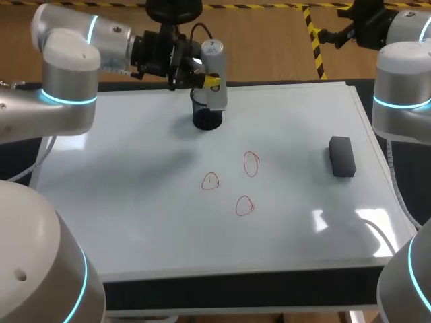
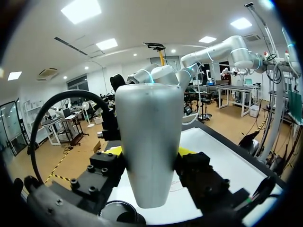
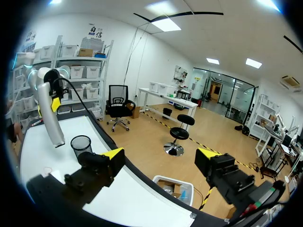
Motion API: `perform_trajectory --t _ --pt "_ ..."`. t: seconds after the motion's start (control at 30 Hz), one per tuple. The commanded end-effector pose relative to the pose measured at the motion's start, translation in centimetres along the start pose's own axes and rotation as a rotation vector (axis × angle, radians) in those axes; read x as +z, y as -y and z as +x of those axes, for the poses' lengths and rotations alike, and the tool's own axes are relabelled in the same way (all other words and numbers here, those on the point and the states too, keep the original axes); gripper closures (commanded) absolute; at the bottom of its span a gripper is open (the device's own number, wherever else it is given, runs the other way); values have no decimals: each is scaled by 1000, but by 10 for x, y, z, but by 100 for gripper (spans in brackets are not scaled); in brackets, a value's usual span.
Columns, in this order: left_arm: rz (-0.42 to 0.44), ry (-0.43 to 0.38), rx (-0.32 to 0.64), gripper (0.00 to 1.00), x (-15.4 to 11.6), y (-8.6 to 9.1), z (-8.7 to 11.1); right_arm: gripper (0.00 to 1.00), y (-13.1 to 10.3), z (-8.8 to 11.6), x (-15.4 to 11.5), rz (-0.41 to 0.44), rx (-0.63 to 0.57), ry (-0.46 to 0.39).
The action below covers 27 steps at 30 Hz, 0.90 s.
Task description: Pick up the inspection probe, press it on each red-marked spot on the whiteboard one by one, put down the probe, pick up the eraser, and wipe off all the red marks.
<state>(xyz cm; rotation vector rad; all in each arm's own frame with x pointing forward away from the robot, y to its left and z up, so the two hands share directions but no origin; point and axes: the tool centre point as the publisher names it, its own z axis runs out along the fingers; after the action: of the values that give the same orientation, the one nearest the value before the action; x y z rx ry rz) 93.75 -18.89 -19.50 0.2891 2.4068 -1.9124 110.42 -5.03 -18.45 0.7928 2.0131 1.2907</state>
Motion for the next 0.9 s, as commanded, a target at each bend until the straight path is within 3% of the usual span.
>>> perform_trajectory --t 0.03,0.47,0.9 --pt "5 25 -1 100 -7 -2 16 0 0 0 0 0 0 0" --pt "18 18 -58 100 -9 -21 49 0 0 0 0 0 0 0" --pt "35 -5 -59 100 3 -25 83 0 0 0 0 0 0 0"
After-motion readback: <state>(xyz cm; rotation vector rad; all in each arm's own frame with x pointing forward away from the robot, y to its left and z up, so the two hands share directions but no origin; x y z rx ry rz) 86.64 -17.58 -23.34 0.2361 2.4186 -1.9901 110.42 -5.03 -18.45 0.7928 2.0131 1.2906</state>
